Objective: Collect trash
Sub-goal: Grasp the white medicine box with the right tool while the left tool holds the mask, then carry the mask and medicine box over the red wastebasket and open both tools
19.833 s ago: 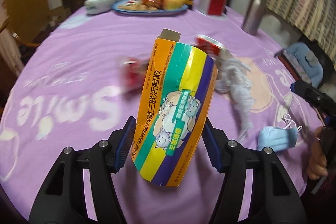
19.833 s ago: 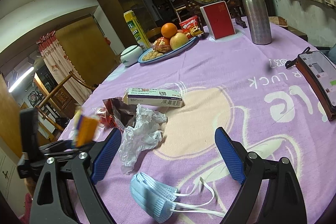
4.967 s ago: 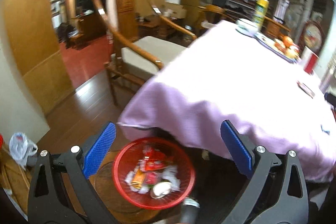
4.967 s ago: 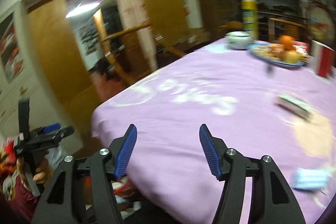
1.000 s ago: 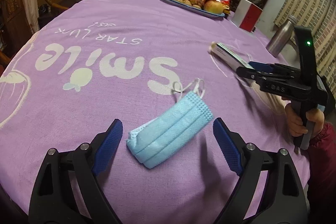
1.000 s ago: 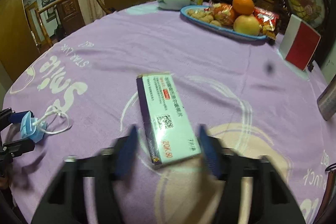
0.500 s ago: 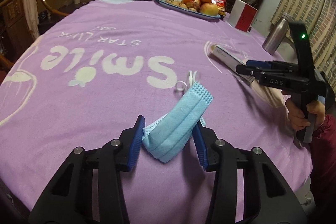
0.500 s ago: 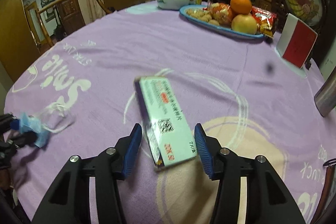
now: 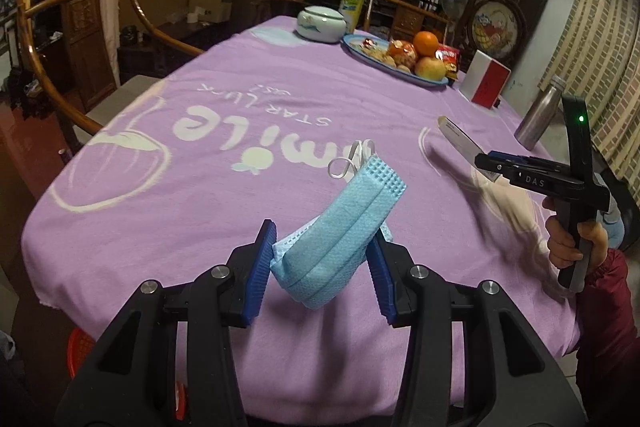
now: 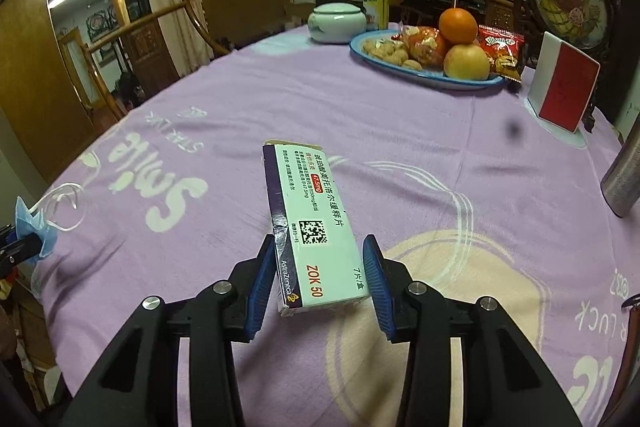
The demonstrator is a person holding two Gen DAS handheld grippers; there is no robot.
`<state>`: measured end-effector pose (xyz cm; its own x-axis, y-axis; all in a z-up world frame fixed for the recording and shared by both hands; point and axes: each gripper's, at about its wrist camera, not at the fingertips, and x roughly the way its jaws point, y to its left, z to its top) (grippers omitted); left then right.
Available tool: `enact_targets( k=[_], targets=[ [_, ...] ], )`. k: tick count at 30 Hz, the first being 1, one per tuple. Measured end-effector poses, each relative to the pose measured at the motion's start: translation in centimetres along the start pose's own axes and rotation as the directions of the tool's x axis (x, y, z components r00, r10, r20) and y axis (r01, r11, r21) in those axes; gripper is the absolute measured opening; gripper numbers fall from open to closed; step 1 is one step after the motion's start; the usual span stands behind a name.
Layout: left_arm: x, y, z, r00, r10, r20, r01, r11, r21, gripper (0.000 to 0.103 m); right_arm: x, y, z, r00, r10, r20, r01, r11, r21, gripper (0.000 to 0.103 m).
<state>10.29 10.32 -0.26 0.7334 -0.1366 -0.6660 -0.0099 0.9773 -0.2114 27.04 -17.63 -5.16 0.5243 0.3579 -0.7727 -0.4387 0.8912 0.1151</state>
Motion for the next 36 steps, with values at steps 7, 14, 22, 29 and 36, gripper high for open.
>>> enact_targets(
  k=[7,14,22,29,36],
  targets=[
    [-3.6,1.5,-0.7,0.997,0.069,0.033,-0.068,0.997,-0.024,0.045,0.6,0.9,-0.5,0.999,-0.027,-0.033,0.026,0.999,-0.047,0.045],
    [-7.0,4.4,-2.5,0.992,0.127,0.025,-0.125,0.990,-0.072,0.045,2.7,0.8,-1.2,0.994,-0.082,-0.073,0.078,0.995,-0.067,0.046],
    [-10.3,9.1,-3.8,0.978,0.205,0.022,-0.202,0.974,-0.103,0.045,0.4,0.5,-1.6,0.997,-0.080,0.011,0.080,0.997,-0.016,0.036],
    [-11.8,13.8,-5.0,0.967,0.253,-0.012,-0.253,0.961,-0.111,0.045,-2.0,1.8,-2.4,0.996,-0.060,0.066,0.055,0.996,0.075,0.023],
    [-12.0,17.5,-7.1,0.971,0.238,-0.033,-0.241,0.962,-0.131,0.045,-0.5,3.7,-2.6,0.993,-0.117,0.001,0.116,0.990,0.078,0.023]
  ],
)
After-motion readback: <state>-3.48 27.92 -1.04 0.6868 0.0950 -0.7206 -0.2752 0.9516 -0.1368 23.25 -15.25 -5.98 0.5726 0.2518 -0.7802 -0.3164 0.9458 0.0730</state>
